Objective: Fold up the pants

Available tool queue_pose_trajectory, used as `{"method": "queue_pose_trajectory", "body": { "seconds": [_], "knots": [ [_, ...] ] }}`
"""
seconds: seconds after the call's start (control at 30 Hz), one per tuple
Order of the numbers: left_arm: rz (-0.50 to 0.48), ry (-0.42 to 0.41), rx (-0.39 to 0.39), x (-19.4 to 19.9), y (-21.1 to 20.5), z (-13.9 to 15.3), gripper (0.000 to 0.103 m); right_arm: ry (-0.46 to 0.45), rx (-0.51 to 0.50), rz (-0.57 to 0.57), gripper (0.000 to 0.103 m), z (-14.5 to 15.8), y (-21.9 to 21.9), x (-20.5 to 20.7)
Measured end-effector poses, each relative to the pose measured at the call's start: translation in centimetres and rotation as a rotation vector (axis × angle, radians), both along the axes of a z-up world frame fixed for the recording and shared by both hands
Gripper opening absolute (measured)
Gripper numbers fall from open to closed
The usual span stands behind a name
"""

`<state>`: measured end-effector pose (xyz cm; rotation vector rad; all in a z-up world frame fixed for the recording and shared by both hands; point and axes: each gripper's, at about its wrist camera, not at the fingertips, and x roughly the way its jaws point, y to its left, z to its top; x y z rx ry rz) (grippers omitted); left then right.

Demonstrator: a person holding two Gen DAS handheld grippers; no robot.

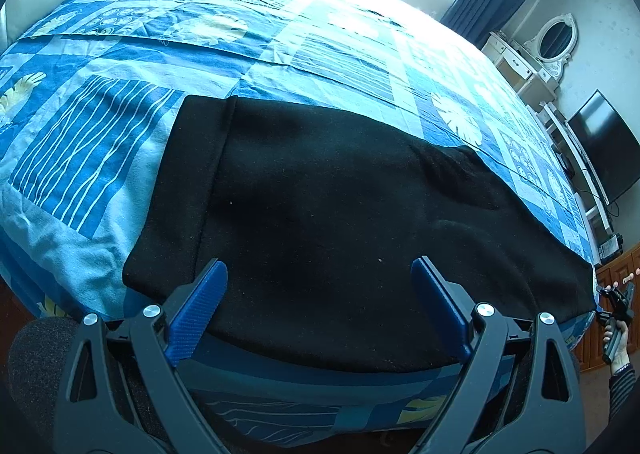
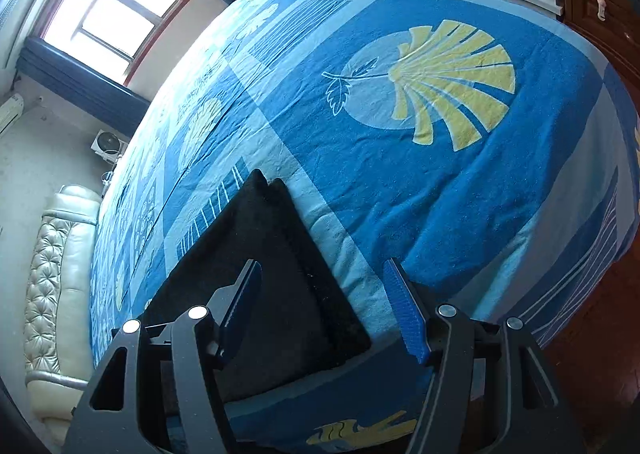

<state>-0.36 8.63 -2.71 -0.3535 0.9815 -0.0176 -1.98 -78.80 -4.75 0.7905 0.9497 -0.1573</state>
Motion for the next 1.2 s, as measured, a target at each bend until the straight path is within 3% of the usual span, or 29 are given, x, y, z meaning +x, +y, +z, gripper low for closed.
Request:
{"method": "queue_pose_trajectory", "body": {
  "seconds": [0.1,0.23,0.33,0.4,0.6,0.77,0.97,1.2],
  "knots": [
    [0.016,0.021,0.010,0.0,-0.3,-0.3,0.093,-0.061,0.099,0.048,0.071,-0.7,-0.5,0.4],
    [0.019,0.039,0.026,0.2,-1.0,-0.5,0.093,-0.072,0.234,0.182,0.071,-1.7,0.2,1.4],
    [0.015,0.047,0.033,0.4,-1.5,-0.5,0.093,-0.053,0.228,0.251,0.071,-1.7,1.1,2.3],
    [0.010,0.050,0.036,0.5,-1.9,-0.4,0.093,-0.046,0.246,0.259,0.064,-1.9,1.3,2.6],
    [-0.002,0.055,0.039,0.7,-2.4,-0.5,0.093,-0.015,0.242,0.222,0.030,-2.5,2.0,3.0],
    [-0.004,0.056,0.039,0.6,-2.1,-0.6,0.093,-0.091,0.325,0.171,0.025,-1.8,4.3,2.9],
    [0.008,0.055,0.025,0.4,-1.0,-0.7,0.093,-0.254,0.376,0.165,0.025,2.9,9.2,3.4],
    [-0.002,0.043,0.006,-0.3,-0.3,-0.4,0.093,-0.316,0.359,0.325,0.025,9.0,19.1,6.2]
  ]
}}
